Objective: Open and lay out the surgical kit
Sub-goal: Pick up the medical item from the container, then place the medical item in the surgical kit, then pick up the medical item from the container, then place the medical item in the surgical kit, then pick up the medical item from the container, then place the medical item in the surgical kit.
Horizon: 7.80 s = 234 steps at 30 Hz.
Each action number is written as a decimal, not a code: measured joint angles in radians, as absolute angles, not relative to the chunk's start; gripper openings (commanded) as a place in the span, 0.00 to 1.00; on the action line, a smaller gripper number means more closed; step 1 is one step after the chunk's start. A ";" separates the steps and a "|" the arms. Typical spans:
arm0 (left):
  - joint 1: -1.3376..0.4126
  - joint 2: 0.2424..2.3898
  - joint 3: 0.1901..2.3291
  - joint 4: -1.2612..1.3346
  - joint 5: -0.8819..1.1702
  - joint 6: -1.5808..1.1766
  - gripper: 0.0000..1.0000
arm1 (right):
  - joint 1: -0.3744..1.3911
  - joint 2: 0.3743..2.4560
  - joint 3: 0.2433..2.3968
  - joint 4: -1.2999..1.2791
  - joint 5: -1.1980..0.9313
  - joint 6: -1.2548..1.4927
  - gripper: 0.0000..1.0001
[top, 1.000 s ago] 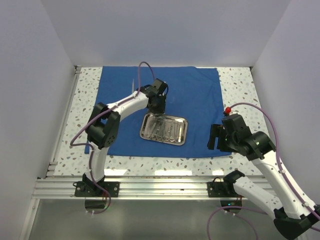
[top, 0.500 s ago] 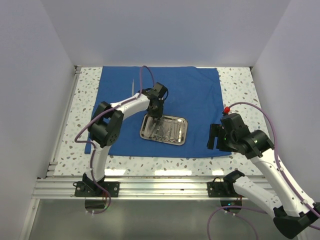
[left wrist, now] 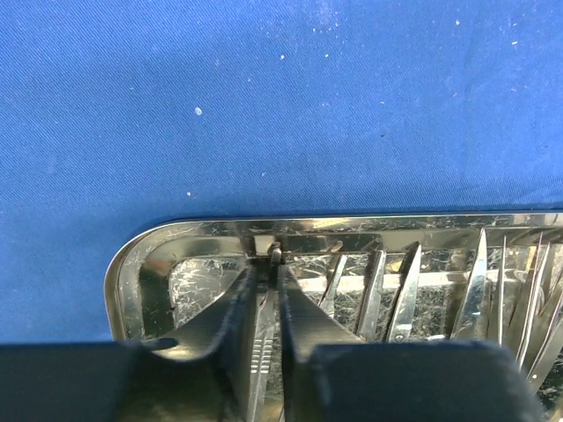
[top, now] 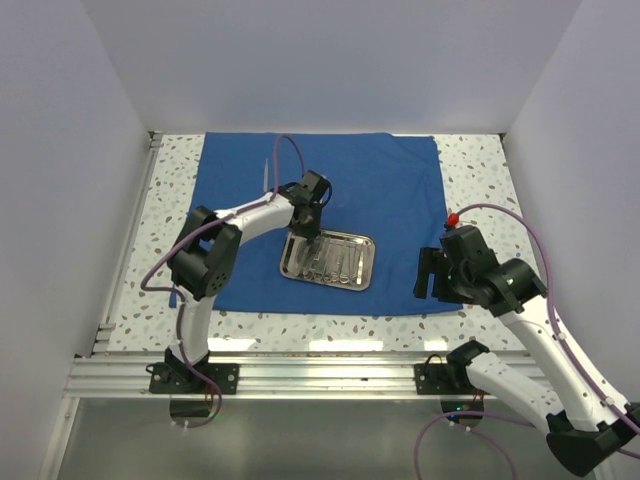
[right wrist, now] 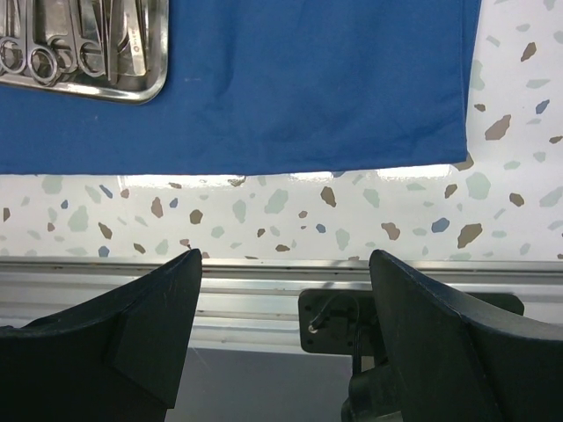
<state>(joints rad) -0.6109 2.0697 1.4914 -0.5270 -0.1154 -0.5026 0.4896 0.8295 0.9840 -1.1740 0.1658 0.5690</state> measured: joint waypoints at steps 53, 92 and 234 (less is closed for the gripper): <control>-0.216 2.490 2.262 -0.517 -0.146 -0.315 0.82 | 0.490 1.000 0.973 -1.136 0.191 0.653 0.81; -0.669 2.063 1.518 -0.500 -0.146 -0.451 0.43 | 0.490 0.667 0.925 -1.238 0.109 0.618 0.82; -0.570 2.227 2.061 -0.705 -0.131 -0.400 0.00 | 0.490 0.805 0.872 -1.143 0.184 0.681 0.81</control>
<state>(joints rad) -0.5701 2.2272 2.0609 -0.7048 -0.1314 -0.4004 0.4900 0.8051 0.8722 -1.1427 0.1844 0.6811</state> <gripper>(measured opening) 0.009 0.812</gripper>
